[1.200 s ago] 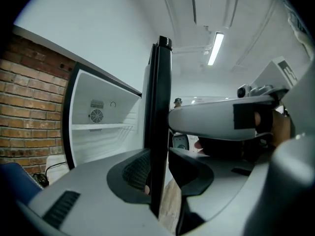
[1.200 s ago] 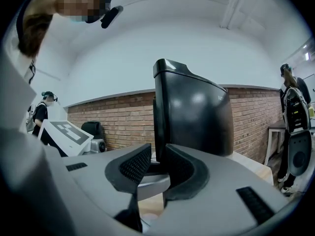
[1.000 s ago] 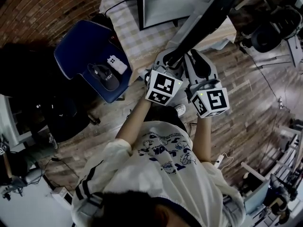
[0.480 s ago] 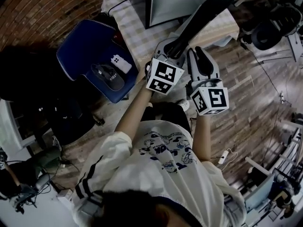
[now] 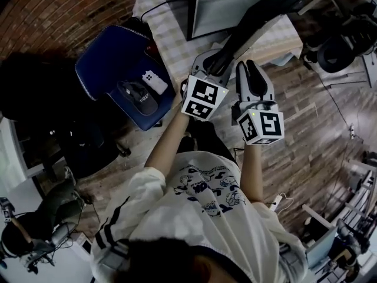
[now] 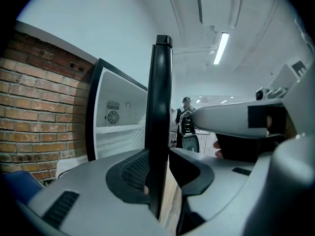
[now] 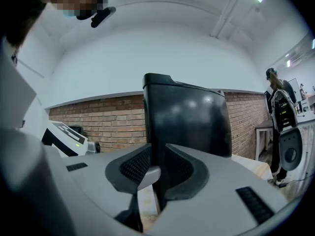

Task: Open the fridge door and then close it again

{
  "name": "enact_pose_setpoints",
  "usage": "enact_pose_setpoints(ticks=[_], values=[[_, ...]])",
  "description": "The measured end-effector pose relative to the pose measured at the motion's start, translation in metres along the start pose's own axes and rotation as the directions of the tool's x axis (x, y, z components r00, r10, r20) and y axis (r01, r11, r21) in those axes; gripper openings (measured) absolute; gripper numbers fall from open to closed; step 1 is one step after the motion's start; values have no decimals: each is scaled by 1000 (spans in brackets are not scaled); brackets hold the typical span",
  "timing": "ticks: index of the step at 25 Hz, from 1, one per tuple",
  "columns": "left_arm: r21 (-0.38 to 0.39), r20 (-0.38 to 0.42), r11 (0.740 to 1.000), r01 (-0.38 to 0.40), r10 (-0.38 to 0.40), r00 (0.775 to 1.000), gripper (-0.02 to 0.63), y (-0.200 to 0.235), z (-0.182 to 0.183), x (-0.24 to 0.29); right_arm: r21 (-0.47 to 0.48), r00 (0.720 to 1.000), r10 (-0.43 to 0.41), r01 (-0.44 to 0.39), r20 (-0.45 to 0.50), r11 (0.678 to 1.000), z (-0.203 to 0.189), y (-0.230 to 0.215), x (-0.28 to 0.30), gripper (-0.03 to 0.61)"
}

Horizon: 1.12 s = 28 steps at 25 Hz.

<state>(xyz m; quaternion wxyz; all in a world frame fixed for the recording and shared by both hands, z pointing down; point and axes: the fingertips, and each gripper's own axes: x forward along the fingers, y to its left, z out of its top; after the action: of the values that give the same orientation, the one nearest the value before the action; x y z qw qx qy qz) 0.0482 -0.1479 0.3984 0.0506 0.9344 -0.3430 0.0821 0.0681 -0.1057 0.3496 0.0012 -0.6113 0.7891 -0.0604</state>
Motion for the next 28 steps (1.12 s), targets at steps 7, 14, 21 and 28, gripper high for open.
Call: enact_pose_setpoints(ticks=[7, 14, 21, 28], values=[[-2, -1, 998, -59, 59, 998, 136, 27, 2, 5, 7, 997, 80, -80, -18, 997, -4, 0, 35, 98], [-17, 3, 991, -133, 133, 991, 144, 61, 7, 11, 8, 984, 173, -173, -36, 985, -3, 2, 75, 98], [-35, 11, 985, -171, 171, 985, 147, 88, 8, 18, 6, 962, 267, -267, -51, 964, -4, 7, 110, 97], [-69, 7, 974, -214, 215, 977, 150, 117, 9, 24, 7, 940, 336, -336, -58, 942, -2, 18, 137, 97]])
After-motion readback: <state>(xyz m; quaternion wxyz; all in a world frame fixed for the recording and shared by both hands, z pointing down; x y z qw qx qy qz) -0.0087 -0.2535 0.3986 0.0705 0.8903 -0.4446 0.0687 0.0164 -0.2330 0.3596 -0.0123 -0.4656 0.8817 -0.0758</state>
